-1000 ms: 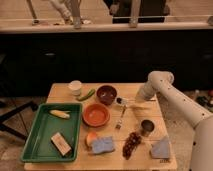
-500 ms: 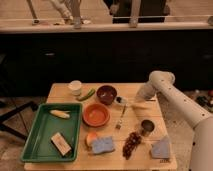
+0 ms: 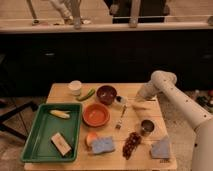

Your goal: Place brush in table surface

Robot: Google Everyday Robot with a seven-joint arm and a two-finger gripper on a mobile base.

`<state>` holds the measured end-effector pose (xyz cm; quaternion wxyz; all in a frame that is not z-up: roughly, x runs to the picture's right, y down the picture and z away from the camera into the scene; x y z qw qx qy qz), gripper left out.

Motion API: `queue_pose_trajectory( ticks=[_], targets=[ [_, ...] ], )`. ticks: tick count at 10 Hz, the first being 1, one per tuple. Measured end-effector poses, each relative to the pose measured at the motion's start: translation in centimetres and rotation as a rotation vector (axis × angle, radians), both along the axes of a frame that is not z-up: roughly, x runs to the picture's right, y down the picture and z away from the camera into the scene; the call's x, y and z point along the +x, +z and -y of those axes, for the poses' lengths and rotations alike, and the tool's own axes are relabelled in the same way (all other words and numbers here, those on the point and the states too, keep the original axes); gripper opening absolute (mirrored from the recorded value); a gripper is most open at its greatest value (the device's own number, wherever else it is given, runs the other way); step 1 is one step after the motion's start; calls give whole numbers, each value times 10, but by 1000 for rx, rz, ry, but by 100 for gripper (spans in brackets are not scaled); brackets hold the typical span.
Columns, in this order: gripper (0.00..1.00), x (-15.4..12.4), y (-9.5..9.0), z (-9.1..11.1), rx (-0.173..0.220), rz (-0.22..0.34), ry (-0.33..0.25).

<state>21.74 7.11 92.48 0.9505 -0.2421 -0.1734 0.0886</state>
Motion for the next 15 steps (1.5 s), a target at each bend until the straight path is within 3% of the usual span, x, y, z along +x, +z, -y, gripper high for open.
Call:
queue_pose_trajectory(
  ticks=[9,10,11,15],
  targets=[
    [3,20,7,-7,-38,-16,66],
    [10,22,8,-8,-48,-19,71],
    [25,22,9,-9,-65,-18,73],
    [63,19,3,-7,-35,-11,78]
  ],
)
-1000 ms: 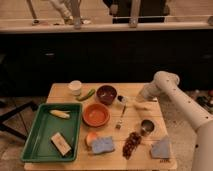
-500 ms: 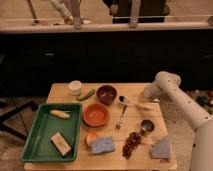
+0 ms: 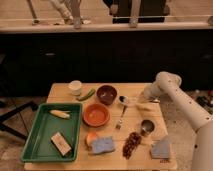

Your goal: Place brush in table surface

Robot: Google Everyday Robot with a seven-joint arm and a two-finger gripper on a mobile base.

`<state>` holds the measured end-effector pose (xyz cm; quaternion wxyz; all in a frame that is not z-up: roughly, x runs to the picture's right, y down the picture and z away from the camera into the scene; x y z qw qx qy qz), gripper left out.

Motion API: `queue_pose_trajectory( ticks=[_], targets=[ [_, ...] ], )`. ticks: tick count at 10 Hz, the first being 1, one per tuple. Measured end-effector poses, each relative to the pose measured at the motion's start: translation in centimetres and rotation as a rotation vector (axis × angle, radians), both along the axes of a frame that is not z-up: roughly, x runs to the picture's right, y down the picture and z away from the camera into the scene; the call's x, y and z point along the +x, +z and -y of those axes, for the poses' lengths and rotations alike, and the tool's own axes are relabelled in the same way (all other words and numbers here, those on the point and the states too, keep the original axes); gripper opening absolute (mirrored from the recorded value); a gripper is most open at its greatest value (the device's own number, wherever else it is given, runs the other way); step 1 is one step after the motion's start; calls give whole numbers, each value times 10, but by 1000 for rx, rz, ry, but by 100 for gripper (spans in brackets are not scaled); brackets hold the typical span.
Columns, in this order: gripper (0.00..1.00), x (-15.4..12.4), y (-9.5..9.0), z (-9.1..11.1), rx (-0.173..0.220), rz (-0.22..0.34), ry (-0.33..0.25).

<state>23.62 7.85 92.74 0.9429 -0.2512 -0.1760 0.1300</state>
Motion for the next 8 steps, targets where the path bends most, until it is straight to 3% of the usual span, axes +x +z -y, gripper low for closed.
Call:
queue_pose_trajectory(
  ticks=[2,8],
  targets=[
    [78,-5,-2,2,13,15,-5],
    [80,-5,-5,3,37,36,11]
  ],
)
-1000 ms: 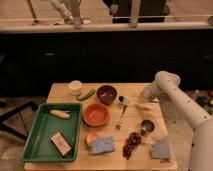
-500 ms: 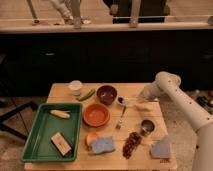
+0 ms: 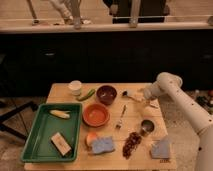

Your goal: Place brush in table surface

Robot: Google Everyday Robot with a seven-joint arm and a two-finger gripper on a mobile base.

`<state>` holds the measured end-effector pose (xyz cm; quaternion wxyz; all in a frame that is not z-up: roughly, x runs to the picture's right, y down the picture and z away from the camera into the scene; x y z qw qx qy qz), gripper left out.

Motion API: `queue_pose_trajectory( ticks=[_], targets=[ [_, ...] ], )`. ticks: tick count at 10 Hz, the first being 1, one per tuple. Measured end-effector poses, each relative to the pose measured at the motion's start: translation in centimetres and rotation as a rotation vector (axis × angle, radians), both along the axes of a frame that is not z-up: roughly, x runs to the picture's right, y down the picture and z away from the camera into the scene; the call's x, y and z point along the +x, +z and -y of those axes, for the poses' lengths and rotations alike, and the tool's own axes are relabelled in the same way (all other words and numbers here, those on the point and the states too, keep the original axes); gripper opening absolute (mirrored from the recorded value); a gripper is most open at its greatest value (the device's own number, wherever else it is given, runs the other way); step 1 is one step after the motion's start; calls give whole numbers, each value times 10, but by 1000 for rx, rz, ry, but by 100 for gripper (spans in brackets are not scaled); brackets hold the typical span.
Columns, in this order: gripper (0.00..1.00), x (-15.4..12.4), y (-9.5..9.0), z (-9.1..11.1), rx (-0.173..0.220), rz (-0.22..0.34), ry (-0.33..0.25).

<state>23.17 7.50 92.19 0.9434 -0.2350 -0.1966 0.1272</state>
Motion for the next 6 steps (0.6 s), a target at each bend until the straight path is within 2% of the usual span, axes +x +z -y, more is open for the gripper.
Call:
queue_pose_trajectory(
  ticks=[6],
  targets=[
    [80,5,-3,1,8,12,20]
  ],
)
